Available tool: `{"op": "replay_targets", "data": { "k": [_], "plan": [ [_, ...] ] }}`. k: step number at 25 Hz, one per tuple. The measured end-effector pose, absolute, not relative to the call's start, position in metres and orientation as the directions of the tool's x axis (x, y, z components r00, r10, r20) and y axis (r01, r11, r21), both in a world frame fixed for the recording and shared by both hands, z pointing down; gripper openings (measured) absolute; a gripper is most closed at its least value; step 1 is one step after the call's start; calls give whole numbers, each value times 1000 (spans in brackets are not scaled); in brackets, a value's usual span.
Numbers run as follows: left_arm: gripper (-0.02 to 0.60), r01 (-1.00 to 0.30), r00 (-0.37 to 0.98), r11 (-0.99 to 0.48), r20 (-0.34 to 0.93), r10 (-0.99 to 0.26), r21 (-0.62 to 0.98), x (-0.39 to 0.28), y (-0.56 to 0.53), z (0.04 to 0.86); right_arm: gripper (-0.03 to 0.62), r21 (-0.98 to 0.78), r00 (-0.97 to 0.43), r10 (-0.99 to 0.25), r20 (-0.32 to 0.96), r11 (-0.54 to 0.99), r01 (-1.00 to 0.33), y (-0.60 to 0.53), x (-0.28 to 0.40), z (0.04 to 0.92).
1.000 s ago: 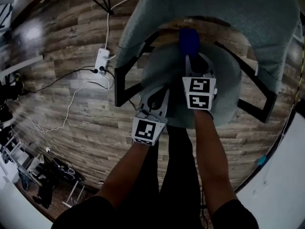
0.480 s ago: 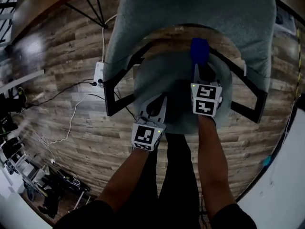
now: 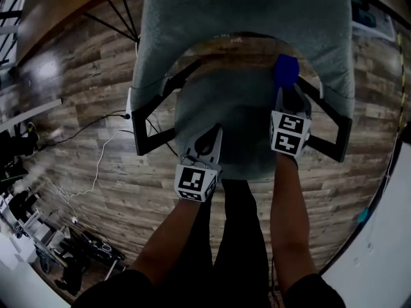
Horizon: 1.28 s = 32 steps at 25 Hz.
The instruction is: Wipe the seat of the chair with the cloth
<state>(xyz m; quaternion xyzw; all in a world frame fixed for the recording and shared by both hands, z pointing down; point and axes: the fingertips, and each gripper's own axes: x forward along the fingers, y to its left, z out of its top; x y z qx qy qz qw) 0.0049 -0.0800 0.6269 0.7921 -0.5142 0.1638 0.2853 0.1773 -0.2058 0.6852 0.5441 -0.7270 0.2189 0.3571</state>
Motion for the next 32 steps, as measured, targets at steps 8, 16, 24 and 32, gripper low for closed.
{"op": "replay_targets", "data": {
  "k": [8,16,24,32],
  "plan": [
    [6,-922,382,-269,553,-740,277,5,-67,615,92,89,-106,-655,748,257,-962,-207,213,685],
    [6,-920,386,-273,539,-749,281,-19,-60,621,92,43,-159,-733,661,249,-968,-196,183,654],
    [6,-921,379,-256,528,-760,293,-55,-34,616,92,-41,-318,-690,651,386,-922,-157,75,646],
    [6,-931,348,-215,538,-768,295,-90,-8,621,92,-99,-445,-613,653,513,-852,-122,-15,648]
  ]
}}
